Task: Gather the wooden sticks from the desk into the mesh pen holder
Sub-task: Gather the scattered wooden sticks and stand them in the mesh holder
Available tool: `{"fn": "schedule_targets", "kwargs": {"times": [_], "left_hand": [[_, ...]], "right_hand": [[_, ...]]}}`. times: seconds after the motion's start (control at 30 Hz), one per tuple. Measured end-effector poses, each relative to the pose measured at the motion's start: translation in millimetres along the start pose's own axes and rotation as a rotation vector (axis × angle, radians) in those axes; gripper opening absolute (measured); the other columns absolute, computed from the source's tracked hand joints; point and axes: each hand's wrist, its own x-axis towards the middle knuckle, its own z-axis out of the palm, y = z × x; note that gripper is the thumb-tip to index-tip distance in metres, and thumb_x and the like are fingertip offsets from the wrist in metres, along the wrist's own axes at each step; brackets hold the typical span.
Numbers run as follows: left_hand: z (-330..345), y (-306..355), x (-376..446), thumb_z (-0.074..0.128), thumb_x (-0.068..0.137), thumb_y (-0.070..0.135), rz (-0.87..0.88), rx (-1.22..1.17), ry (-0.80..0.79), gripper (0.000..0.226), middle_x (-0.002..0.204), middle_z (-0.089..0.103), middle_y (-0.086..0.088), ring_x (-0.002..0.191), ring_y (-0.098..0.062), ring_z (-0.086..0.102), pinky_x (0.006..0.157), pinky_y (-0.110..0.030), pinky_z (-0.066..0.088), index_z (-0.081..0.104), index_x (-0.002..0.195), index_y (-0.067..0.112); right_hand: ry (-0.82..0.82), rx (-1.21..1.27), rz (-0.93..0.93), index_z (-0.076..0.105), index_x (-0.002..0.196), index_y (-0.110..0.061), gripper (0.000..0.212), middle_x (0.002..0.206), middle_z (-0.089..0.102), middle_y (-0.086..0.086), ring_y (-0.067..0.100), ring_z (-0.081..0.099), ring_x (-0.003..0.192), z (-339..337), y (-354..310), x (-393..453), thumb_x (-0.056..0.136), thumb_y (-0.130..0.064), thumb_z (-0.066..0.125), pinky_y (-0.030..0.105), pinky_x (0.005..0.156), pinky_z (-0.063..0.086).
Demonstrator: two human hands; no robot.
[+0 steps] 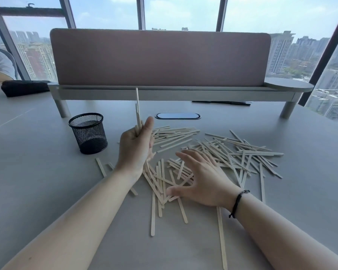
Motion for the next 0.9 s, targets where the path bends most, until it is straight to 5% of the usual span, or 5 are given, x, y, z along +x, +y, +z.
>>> {"fn": "schedule_targets", "kwargs": {"times": [0.13,0.33,0.57,0.67,0.9], "left_hand": [[1.9,-5.8,-1.7,0.067,0.097,0.029,0.009,0.070,0.000,0.058,0.041,0.034,-0.003,0.037,-0.020,0.032,0.050,-0.031,0.037,0.039,0.051,0.007],[6.6,-9.2,-6.8,0.065,0.090,0.041,0.010,0.129,-0.081,0.056,0.043,0.029,-0.002,0.039,-0.020,0.029,0.052,-0.036,0.035,0.037,0.047,0.018],[7.3,-17.1,-11.7,0.059,0.098,0.047,0.021,0.209,-0.143,0.060,0.044,0.033,0.001,0.043,-0.020,0.030,0.054,-0.038,0.029,0.042,0.052,0.013],[6.4,-15.3,-11.4,0.057,0.100,0.047,-0.005,0.179,-0.117,0.059,0.045,0.032,0.002,0.043,-0.019,0.029,0.054,-0.040,0.028,0.040,0.051,0.018],[3.7,-18.3,-9.9,0.054,0.098,0.053,-0.020,0.177,-0.094,0.058,0.045,0.032,0.006,0.043,-0.017,0.029,0.057,-0.040,0.029,0.042,0.053,0.018]], "right_hand": [[-0.097,-0.099,-0.005,0.015,0.156,-0.041,0.121,0.165,0.014,-0.012,0.011,-0.001,0.152,3.5,0.7,2.1,0.055,-0.100,0.044,0.037,0.123,-0.002],[-0.002,-0.144,-0.021,0.040,0.145,-0.043,0.100,0.146,0.038,-0.015,0.014,0.028,0.138,5.0,2.2,9.5,0.062,-0.099,0.039,0.034,0.116,0.019],[0.115,-0.097,-0.015,0.052,0.135,-0.038,0.082,0.116,0.048,-0.011,0.015,0.054,0.104,9.4,2.3,15.5,0.070,-0.088,0.052,0.029,0.075,0.038],[0.121,-0.038,-0.020,0.049,0.138,-0.035,0.089,0.114,0.046,-0.010,0.014,0.055,0.098,8.5,3.4,14.6,0.066,-0.087,0.056,0.034,0.082,0.050],[0.061,-0.001,0.024,0.060,0.132,-0.030,0.076,0.136,0.048,-0.013,0.010,0.053,0.117,7.7,12.9,10.5,0.073,-0.078,0.062,0.026,0.098,0.043]]}}
